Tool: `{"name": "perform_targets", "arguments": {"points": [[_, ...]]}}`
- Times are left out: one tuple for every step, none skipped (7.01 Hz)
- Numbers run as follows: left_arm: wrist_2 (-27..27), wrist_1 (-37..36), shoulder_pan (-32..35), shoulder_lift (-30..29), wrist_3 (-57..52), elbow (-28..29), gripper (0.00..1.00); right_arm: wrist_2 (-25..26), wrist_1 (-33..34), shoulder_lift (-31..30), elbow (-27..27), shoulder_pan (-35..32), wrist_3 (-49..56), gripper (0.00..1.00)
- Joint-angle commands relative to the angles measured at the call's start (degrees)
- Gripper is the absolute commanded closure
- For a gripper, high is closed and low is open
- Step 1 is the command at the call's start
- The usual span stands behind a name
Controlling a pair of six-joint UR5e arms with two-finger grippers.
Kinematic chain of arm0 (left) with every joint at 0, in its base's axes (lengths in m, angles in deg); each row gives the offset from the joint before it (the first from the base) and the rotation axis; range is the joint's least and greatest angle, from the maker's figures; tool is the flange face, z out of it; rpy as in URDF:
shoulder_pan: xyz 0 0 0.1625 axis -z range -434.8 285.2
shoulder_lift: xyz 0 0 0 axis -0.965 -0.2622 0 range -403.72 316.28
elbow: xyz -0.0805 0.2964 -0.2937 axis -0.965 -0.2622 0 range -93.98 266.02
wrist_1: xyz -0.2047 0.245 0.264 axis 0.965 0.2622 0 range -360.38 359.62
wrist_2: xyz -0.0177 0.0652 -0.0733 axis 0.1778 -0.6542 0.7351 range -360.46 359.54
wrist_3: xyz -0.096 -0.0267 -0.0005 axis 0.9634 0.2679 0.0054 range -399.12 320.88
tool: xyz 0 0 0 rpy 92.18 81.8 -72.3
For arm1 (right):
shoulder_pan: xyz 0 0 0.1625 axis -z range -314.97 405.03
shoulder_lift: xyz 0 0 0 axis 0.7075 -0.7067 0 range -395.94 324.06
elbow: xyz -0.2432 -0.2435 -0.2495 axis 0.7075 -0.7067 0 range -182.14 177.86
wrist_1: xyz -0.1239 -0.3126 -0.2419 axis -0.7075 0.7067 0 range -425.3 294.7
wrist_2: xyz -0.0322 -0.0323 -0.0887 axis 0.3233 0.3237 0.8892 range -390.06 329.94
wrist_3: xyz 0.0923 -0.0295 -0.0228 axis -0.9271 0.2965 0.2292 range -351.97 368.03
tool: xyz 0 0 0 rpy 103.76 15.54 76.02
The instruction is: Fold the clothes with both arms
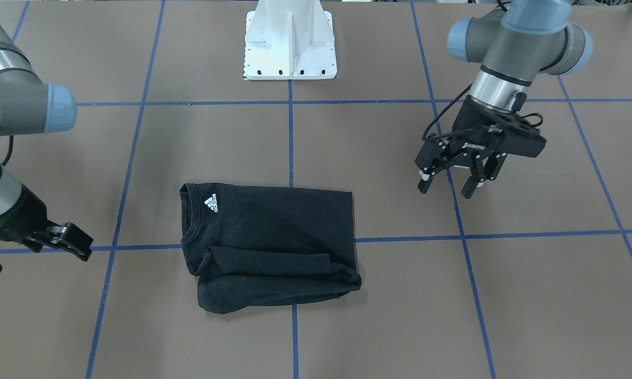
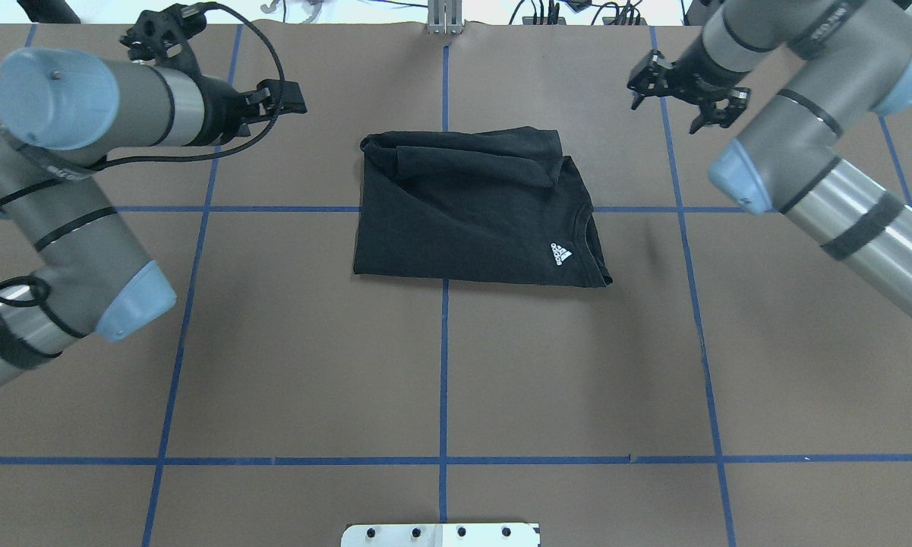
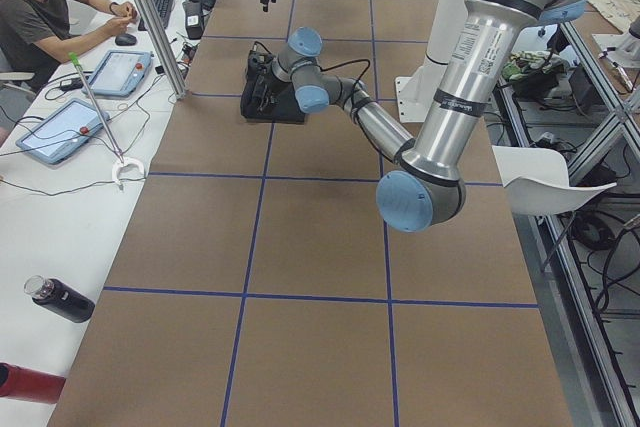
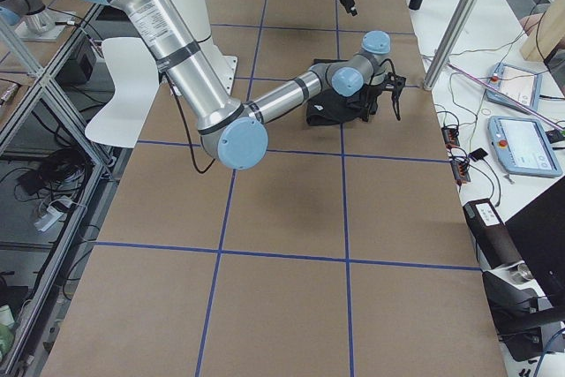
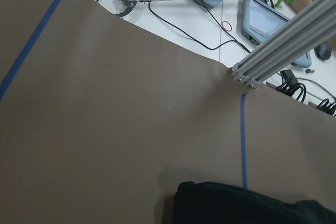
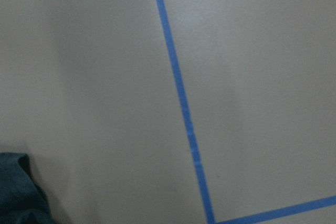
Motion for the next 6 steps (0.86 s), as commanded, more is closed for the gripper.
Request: {"name": "perform_targets", "arguments": {"points": [[13.0, -1.1, 10.0, 14.6, -25.4, -7.4, 0.00, -2.2, 12.4, -5.8, 5.8, -7.3, 22.9, 0.00], [16.2, -2.3, 15.3, 19.4, -35.9, -7.5, 0.00, -6.6, 12.3, -9.9, 5.8, -10.9, 30.4, 0.00], [18.6, -3.6, 21.5, 23.5, -45.1, -7.0, 0.00, -9.9, 12.3, -13.3, 6.1, -14.6, 35.3, 0.00], [24.2, -7.8, 28.9, 24.5, -55.9, -3.3, 0.00, -10.0, 12.3, -16.7, 7.4, -16.6, 40.0, 0.00], [25.7, -11.9, 32.3, 24.5, -62.6, -1.9, 0.00, -10.0, 12.4, -18.6, 7.5, -18.0, 43.8, 0.00], [25.7, -16.5, 32.5, 24.5, -62.8, -1.7, 0.00, -10.0, 12.6, -19.5, 7.7, -19.4, 44.6, 0.00]]}}
